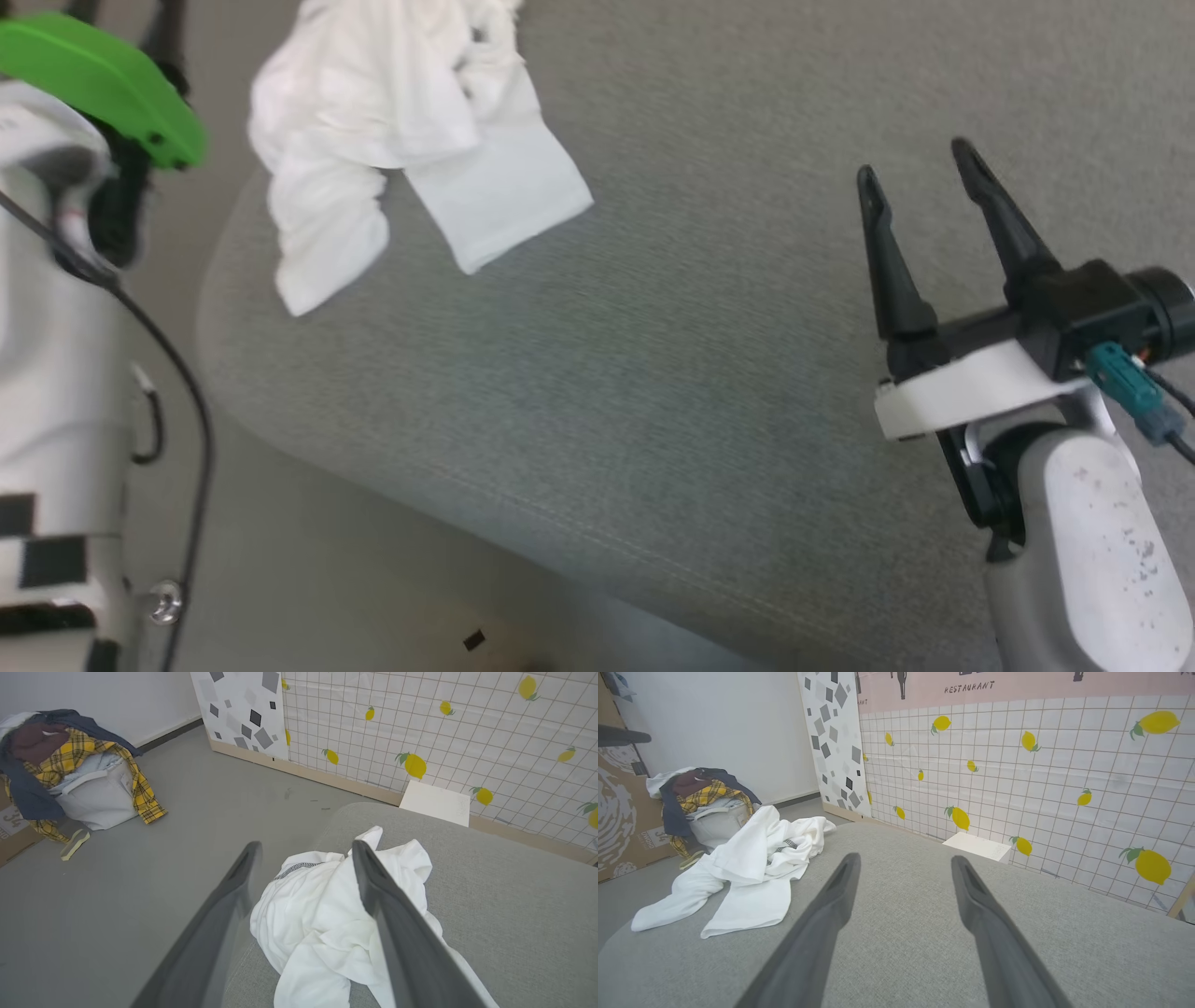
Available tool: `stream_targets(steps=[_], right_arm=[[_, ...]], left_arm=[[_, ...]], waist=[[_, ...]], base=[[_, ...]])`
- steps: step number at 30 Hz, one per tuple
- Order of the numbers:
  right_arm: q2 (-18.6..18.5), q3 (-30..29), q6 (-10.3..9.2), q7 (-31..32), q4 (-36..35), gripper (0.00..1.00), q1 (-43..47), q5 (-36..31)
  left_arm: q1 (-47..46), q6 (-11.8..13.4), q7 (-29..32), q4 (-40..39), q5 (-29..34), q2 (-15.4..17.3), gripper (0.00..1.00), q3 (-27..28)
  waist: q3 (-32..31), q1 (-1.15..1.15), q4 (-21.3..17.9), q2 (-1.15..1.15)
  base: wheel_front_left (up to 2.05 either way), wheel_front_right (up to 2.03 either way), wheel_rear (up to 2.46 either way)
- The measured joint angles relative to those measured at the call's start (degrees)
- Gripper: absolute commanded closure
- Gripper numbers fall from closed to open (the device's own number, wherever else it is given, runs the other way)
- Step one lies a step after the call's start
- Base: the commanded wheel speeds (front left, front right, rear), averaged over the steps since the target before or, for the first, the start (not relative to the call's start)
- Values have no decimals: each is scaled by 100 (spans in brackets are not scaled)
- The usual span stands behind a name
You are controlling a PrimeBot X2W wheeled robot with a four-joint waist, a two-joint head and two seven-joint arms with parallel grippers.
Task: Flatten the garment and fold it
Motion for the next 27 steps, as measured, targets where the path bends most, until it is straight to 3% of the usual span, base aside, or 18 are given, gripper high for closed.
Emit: stream_targets(steps=[9, 13, 18, 24, 25, 26, 27], right_arm=[[3, 247, 0, -138, -20, 0, -385, 186], [0, 255, 0, -188, -26, 0, -420, 263], [0, 267, 0, -268, -10, 0, -419, 349], [1, 245, 0, -334, 33, 0, -419, 393], [1, 248, 0, -354, 35, 0, -419, 412], [0, 250, 0, -354, 47, 0, -419, 422], [1, 254, 0, -356, 59, 0, -419, 427]], left_arm=[[-510, 179, 867, 681, -177, 636, 0, 344], [-515, 266, 1361, 772, -547, 689, 0, 584], [-390, 604, 2253, 894, -979, 704, 0, 842], [-180, 838, 2840, 636, -1127, 854, 0, 971], [-149, 843, 2917, 567, -1132, 894, 7, 966], [-101, 842, 2940, 489, -1132, 927, 59, 966], [-53, 839, 2900, 415, -1129, 933, 98, 965]], waist=[[758, 0, -785, 0], [1089, 0, -1071, 0], [1431, 0, -1444, 0], [1696, -1, -1735, 0], [1708, -1, -1765, 0], [1699, -1, -1781, 0], [1683, -1, -1790, 0]], base=[[0, 0, 0], [0, 0, 0], [0, 0, 0], [0, 0, 0], [0, 0, 0], [0, 0, 0], [0, 0, 0]])
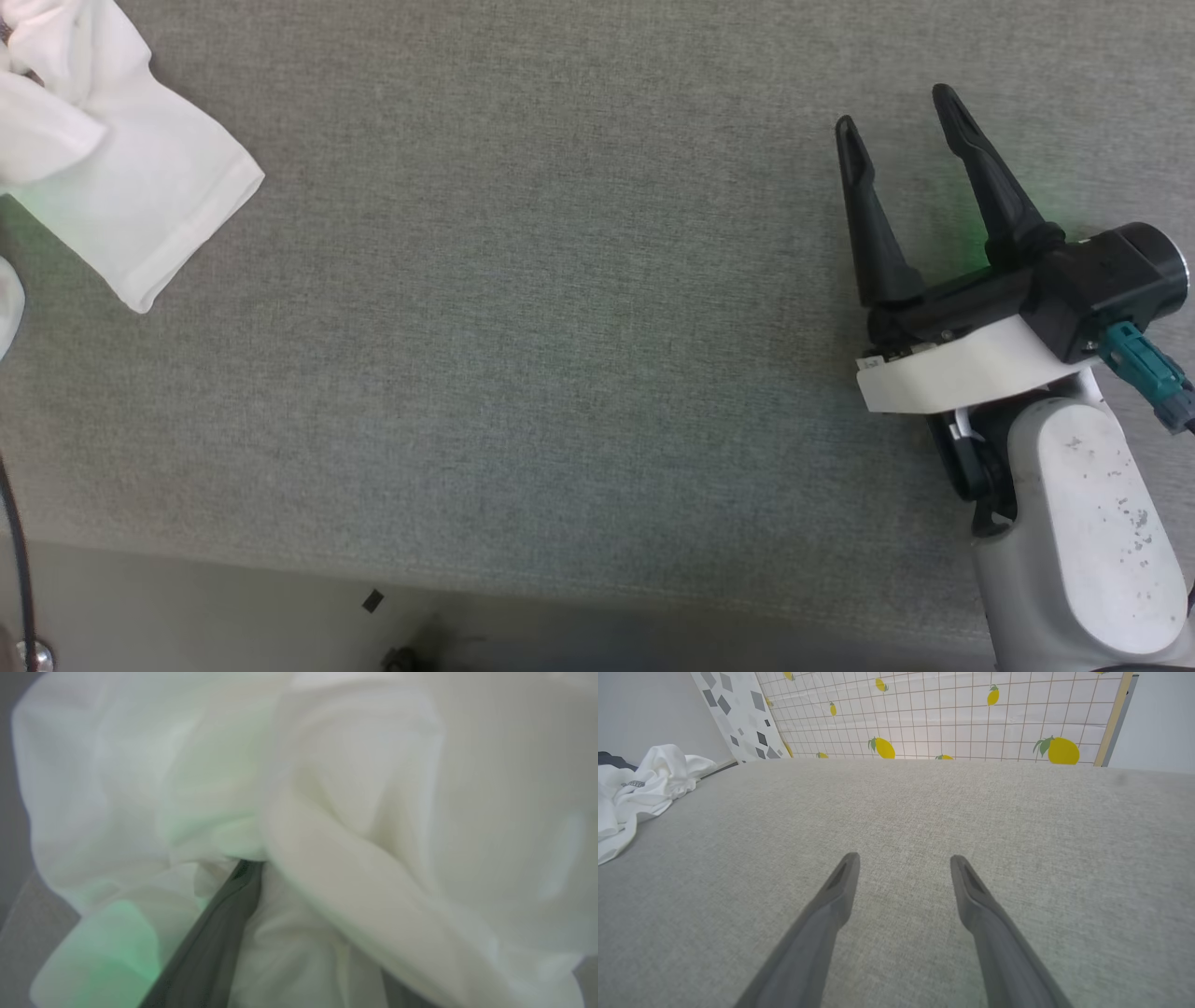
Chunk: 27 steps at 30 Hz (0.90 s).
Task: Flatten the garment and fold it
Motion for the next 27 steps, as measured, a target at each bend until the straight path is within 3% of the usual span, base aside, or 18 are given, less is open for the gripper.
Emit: stream_targets(steps=[3, 9, 13, 17, 21, 27], right_arm=[[-2, 1, 0, -22, 78, 0, 8, 38], [-1, -75, 0, -141, 364, 0, 202, 153], [-1, -221, 0, -250, 550, 0, 483, 294], [-2, -338, 0, -309, 673, 0, 745, 416], [0, -437, 0, -355, 753, 0, 976, 528], [1, -557, 0, -379, 810, 0, 1217, 645]], left_arm=[[207, -76, -543, -233, 185, 25, 100, -80], [377, -90, -2662, -476, 1158, 336, 100, -243], [224, -164, -3639, -526, 1597, 472, 100, -471], [-99, -396, -4117, -626, 1896, 499, 100, -824], [-507, -675, -4156, -745, 2017, 448, 100, -1238], [-1038, -932, -4145, -917, 2162, 44, 100, -1726]], waist=[[-108, 0, -21, 0], [-570, 0, -14, 0], [-1021, 0, 38, 0], [-1496, -1, 82, 0], [-2007, -1, 97, 0], [-2700, -1, 28, 0]], base=[[0, 0, 0], [0, 0, 0], [0, 0, 0], [0, 0, 0], [0, 0, 0], [0, 0, 0]])
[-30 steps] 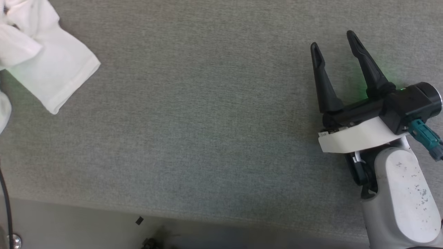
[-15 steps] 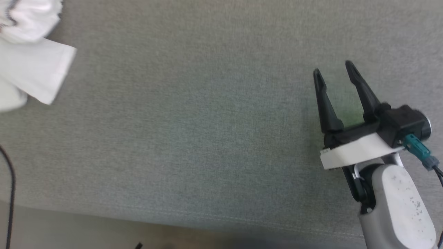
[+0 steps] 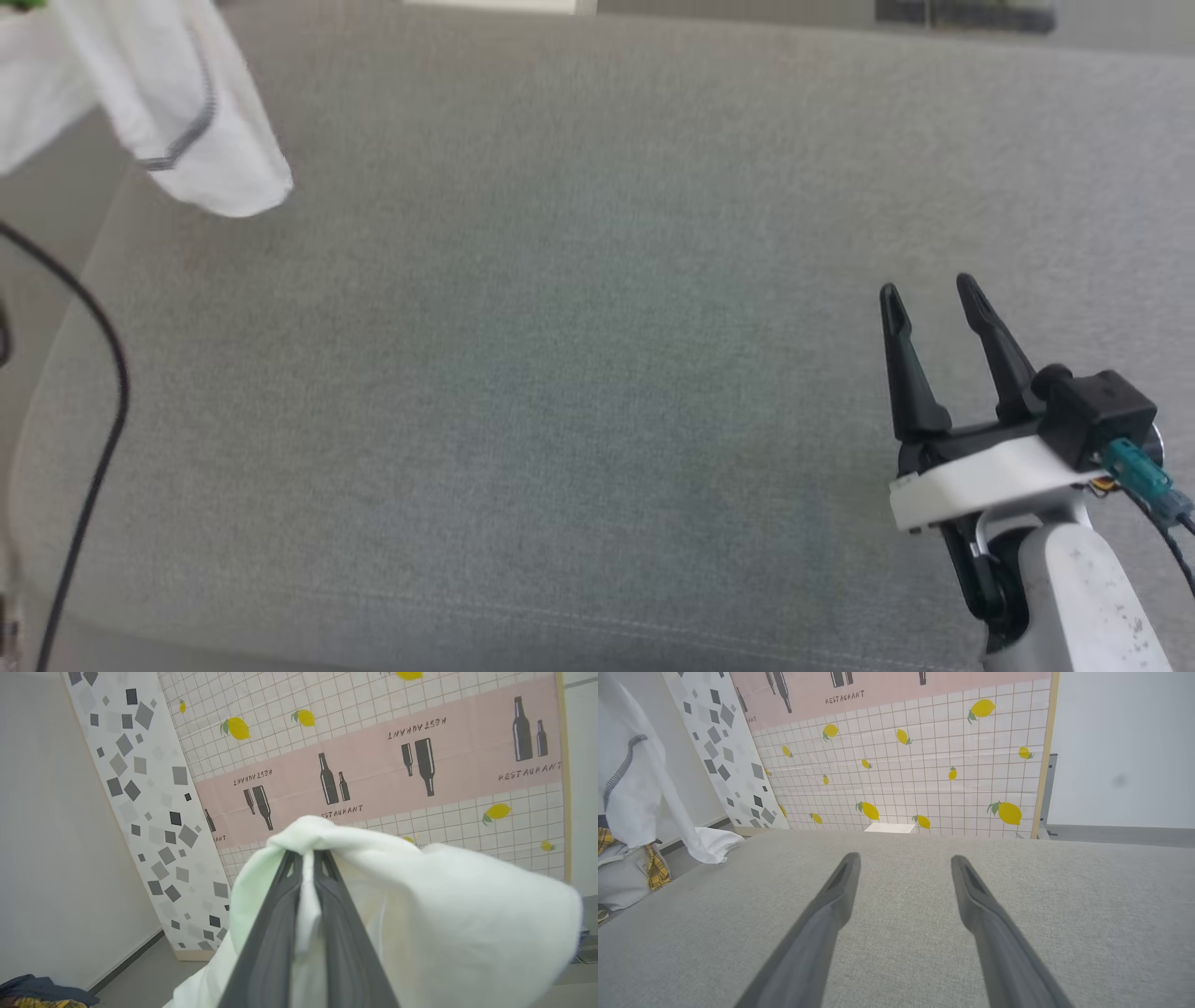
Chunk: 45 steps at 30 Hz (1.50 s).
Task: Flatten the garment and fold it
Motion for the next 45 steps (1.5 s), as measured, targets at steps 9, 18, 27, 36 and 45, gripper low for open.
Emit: stream_targets(steps=[9, 18, 27, 36, 45], right_arm=[[-3, -208, 0, 18, 18, 0, 376, 75], [-4, -220, 0, 89, -97, 0, 470, 86], [-7, -52, 0, 136, -170, 0, 470, 100], [-4, 75, 0, 137, -166, 0, 469, 132], [-10, 55, 0, 137, -144, 0, 477, 149]], left_arm=[[-610, -192, 54, -234, -278, -826, 100, -389], [-704, -253, 49, -218, -801, -1882, 100, -699], [176, -341, 121, 438, -1404, -2639, 100, -1346], [1667, -141, 899, 1972, -1414, -2710, 100, -2361], [2057, -192, 1523, 2684, -1373, -2720, 0, -2819]], waist=[[-618, 0, -465, 0], [-806, 0, -1146, 0], [-732, 0, -1620, 0], [-587, 0, -1977, 0], [-489, 0, -2016, 0]], base=[[0, 0, 0], [0, 0, 0], [0, 0, 0], [0, 0, 0], [0, 0, 0]])
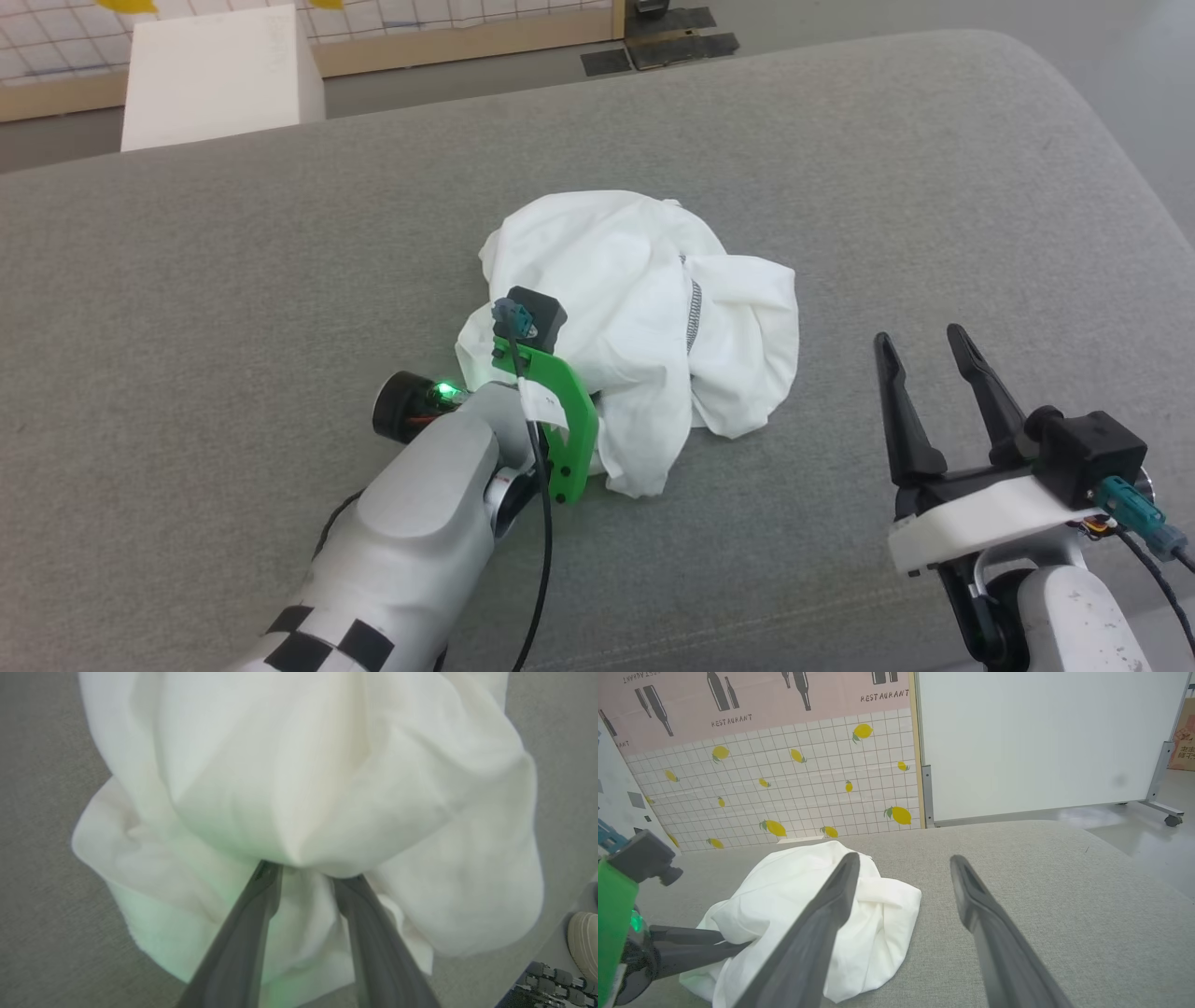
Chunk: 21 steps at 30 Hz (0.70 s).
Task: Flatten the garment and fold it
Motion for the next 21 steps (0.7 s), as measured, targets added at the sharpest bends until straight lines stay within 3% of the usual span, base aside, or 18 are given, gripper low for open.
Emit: stream_targets(steps=[4, 7, 13, 21], right_arm=[[3, -110, 0, 1, 0, 0, 1, 8], [2, -191, 0, 11, -24, 0, 0, -12], [0, -309, 0, 27, -47, 0, 0, -16], [3, -344, 0, 46, -48, 0, 3, -16]], left_arm=[[3, 53, -567, -248, -63, 2, 0, 165], [2, 107, -1347, -658, -104, 16, 0, 397], [201, 333, -2620, -1579, -159, 393, 0, 899], [1446, 709, -2967, -3025, -159, 1111, 0, 1737]], waist=[[-22, 0, 128, 0], [-40, 0, 242, 0], [-83, 0, 500, 0], [-140, 0, 808, 0]], base=[[0, 0, 0], [0, 0, 0], [0, 0, 0], [0, 0, 0]])
